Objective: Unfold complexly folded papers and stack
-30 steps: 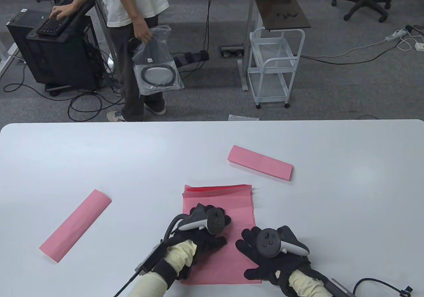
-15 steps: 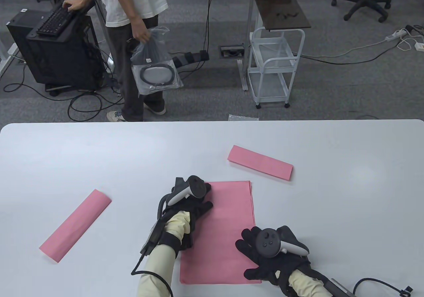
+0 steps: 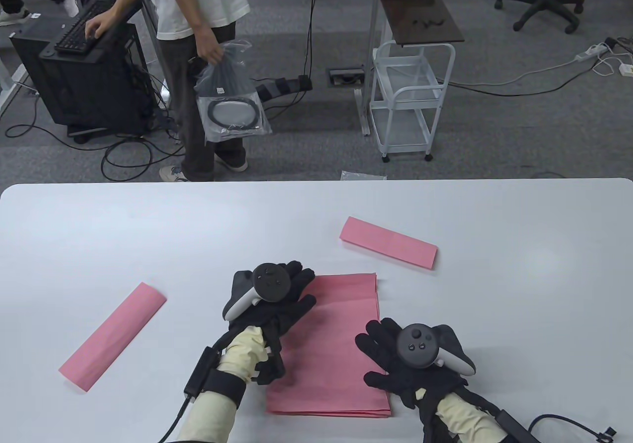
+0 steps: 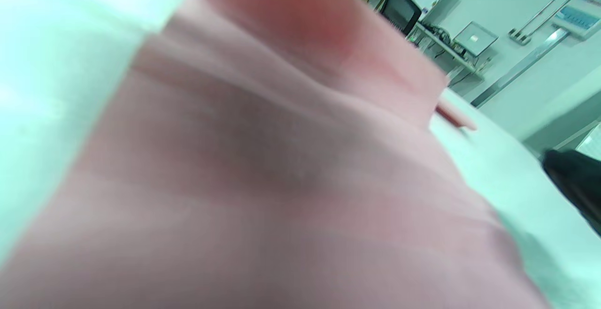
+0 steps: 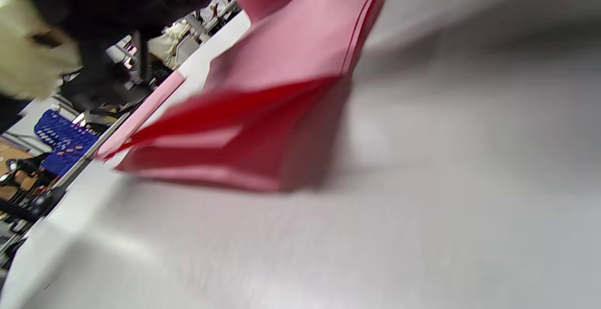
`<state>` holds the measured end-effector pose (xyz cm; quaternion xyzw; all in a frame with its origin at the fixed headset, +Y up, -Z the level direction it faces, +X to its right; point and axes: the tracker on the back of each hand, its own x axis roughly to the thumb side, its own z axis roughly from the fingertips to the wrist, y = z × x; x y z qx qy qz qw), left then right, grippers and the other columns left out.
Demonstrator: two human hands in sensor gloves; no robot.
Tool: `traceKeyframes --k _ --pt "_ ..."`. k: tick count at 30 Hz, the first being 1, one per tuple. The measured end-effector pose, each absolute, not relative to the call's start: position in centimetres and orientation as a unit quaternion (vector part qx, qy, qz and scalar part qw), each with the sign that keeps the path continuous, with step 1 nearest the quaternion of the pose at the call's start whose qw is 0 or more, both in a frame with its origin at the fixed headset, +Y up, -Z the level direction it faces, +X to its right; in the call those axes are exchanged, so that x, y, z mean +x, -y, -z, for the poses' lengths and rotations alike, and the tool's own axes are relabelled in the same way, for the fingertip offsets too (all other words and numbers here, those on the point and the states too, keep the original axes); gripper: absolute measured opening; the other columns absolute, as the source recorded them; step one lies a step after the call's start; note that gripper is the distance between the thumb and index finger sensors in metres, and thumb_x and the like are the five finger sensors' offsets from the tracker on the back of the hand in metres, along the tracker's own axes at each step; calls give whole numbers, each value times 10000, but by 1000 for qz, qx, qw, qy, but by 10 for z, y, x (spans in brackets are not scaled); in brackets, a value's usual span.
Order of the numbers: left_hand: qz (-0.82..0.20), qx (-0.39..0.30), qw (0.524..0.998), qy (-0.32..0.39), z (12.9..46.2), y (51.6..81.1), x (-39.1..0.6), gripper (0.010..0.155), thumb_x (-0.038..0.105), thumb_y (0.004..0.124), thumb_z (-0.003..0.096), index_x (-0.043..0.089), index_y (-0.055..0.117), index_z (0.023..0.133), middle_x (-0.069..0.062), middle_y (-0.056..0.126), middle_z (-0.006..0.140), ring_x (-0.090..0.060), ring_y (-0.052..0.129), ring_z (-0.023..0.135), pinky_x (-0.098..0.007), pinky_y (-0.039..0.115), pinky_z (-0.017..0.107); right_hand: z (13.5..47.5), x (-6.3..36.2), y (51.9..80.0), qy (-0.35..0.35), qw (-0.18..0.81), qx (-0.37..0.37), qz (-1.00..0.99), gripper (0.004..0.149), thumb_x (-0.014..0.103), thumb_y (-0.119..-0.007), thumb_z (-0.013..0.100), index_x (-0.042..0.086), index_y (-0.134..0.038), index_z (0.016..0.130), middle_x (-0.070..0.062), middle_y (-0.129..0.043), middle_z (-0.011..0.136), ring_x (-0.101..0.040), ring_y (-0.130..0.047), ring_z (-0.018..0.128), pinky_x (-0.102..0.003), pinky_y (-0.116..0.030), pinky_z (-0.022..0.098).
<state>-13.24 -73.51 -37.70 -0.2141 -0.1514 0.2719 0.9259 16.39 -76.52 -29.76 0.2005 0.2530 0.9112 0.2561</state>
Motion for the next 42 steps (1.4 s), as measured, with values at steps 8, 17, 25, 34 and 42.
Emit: traceKeyframes --k 8,17,25,34,42 --pt "-240 -173 942 156 310 712 -150 673 580 508 570 366 202 1130 79 2 1188 -269 -25 1109 -596 17 719 365 180 737 -194 226 118 -947 711 446 -696 506 414 -262 1068 129 -61 1159 -131 101 1026 -496 106 681" --pt "-230 -138 957 114 243 713 -153 682 581 503 574 361 177 1131 58 -23 1183 -275 -92 1077 -595 -17 698 459 182 737 -183 185 -29 -965 732 421 -726 493 436 -257 1055 156 -63 1157 -111 99 1032 -488 108 696" --pt "-210 -119 966 97 236 722 -147 694 582 512 566 378 136 1114 65 -37 1174 -269 -100 1072 -592 -21 699 510 173 761 -224 170 -106 -954 837 455 -751 462 486 -121 1012 157 -9 1157 -112 116 1037 -496 128 693" --pt "-220 -118 963 98 238 724 -150 690 580 512 567 384 135 1111 67 -34 1175 -268 -98 1072 -591 -20 700 537 157 775 -267 122 -118 -949 897 483 -777 420 480 -103 1011 152 69 1141 -151 123 1037 -521 119 697" --pt "-223 -119 962 101 238 726 -151 690 579 512 565 389 132 1108 67 -31 1176 -266 -96 1073 -590 -17 702 544 161 779 -297 160 -118 -934 869 451 -782 420 426 -179 1045 89 -70 1178 -220 -11 1081 -559 53 717"
